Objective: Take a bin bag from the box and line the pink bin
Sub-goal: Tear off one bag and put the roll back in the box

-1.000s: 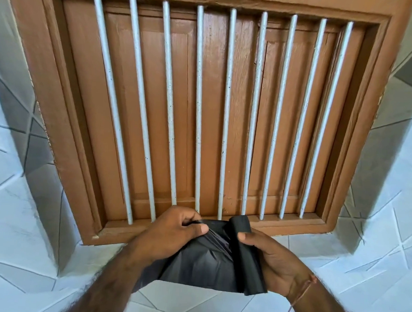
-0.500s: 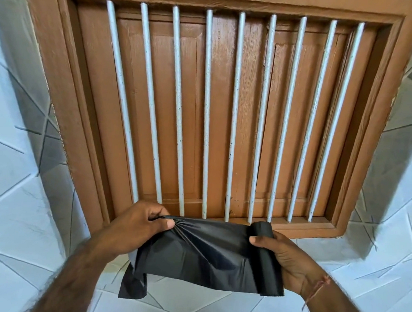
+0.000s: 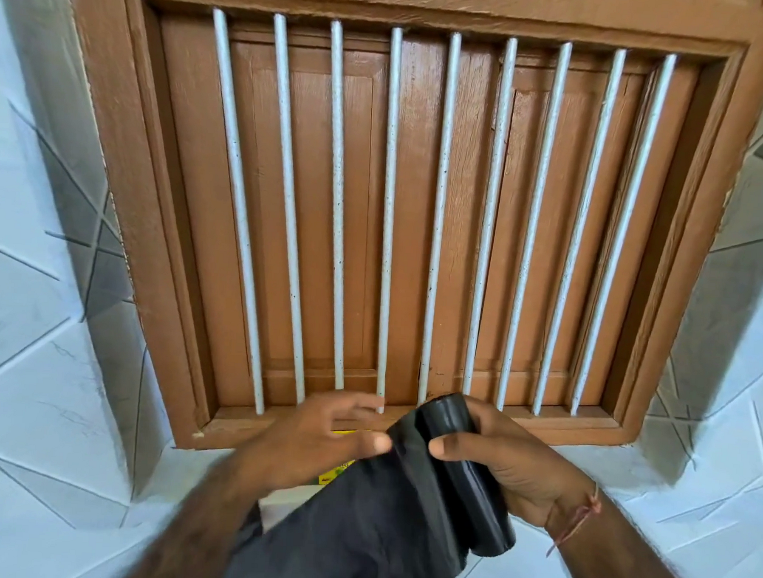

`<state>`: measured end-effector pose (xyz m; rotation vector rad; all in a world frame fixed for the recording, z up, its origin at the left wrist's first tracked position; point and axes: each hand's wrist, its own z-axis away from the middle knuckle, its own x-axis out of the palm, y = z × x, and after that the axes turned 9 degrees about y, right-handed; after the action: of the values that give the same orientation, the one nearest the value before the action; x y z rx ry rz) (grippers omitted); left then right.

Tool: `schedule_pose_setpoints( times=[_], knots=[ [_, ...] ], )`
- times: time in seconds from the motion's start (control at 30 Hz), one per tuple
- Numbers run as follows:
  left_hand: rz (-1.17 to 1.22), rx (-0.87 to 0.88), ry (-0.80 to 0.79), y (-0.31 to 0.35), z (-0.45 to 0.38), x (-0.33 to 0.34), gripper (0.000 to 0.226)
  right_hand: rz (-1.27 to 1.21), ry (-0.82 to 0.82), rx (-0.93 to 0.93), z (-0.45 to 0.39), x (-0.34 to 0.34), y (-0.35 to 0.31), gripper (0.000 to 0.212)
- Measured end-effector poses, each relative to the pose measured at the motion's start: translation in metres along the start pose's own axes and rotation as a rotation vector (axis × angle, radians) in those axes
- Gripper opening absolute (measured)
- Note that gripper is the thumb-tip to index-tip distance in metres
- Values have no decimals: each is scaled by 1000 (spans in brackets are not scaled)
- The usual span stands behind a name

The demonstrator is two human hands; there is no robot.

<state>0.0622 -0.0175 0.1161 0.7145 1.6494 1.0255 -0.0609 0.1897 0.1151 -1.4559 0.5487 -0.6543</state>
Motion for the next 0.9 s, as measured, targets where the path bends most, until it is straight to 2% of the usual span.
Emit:
schedule_pose_setpoints(
  times=[0.1,0.23,0.33,0.5,0.6,0.7,0.83,0.9],
  knots=[
    [157,19,-48,6,-8,24,25,-58,-1,0,-2,5,-2,48],
    [141,47,3,12,-16,24,18,-237,22,89,-6,-7,5,39],
    [-17,64,-2,19,-23,25,20,-244,52,154,-6,-12,14,45],
    [-88,57,-17,20,-31,14,20,-134,187,136,-5,-18,24,48],
    [-169,23,-45,15,-31,2,23,-203,232,147,-5,-25,27,44],
    [-173,13,-35,9,-30,-6,24,-216,229,135,-8,-29,28,55],
    [-199,31,-70,7,-28,-7,21,-178,221,78,-14,-22,29,43],
    [-211,25,-95,5,-26,-6,21,-137,249,23,-16,-17,28,44]
  ],
)
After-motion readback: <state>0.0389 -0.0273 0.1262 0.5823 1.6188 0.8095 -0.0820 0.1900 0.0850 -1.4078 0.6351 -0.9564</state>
